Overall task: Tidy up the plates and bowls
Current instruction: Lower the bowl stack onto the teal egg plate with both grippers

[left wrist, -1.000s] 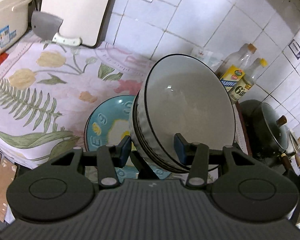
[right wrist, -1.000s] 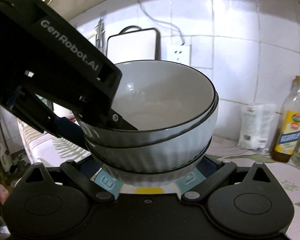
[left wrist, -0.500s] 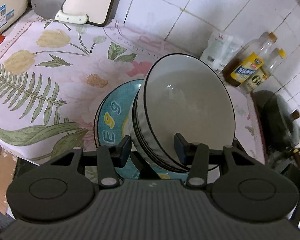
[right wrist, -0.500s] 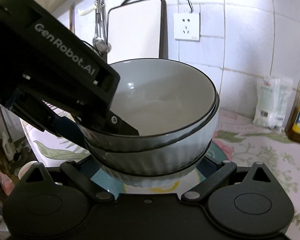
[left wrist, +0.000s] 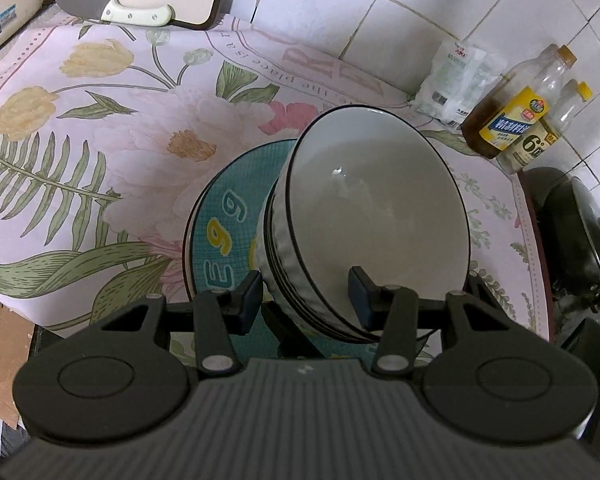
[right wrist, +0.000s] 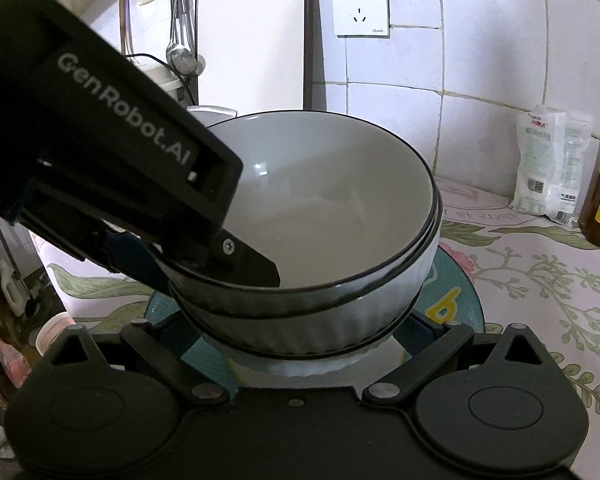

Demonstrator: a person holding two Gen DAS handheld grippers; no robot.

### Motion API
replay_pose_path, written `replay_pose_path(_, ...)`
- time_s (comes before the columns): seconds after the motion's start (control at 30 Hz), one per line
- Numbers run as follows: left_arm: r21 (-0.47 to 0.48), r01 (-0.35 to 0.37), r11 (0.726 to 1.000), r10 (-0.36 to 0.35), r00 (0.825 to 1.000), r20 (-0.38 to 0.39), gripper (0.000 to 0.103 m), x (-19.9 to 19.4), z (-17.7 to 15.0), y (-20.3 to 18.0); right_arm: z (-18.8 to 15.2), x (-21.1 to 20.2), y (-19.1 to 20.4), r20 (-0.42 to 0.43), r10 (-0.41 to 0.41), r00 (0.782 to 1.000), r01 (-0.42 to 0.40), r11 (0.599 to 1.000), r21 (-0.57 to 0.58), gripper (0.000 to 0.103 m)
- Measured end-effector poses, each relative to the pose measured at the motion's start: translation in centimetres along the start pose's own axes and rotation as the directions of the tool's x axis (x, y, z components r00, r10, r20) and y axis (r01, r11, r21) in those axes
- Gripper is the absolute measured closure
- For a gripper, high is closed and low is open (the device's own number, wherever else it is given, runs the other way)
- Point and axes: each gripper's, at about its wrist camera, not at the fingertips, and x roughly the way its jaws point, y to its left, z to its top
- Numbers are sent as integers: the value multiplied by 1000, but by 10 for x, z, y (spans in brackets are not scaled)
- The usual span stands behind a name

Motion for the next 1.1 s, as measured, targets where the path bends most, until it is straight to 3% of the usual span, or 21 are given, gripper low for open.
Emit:
replay_pose_path(0.33,-73,39,997,-40,999,-3,57,5,2,15,8,2,6,-28,-23,999,21,997,-73,1)
replay_pose_path(0.47,-72,37,997,-37,999,-3,57,5,2,14,11,4,5,-45,-12,999,9,999,-52,2)
replay_pose_path(0.63,-75,29,997,-30,999,-15,55,5,4,15,15,9,-1,-157,-5,988,8,1000,18,2)
replay_pose_path(0.87,2,-22,1000,22,1000,11,49,-13,6,6,23,-39,1,-151,2,989,-2,1000,-1,2)
replay_pose_path(1.1,84,-13,996,6,996,85,40,-59,-2,-6,37,-88,-10,-105,-46,993,60,989,136,2)
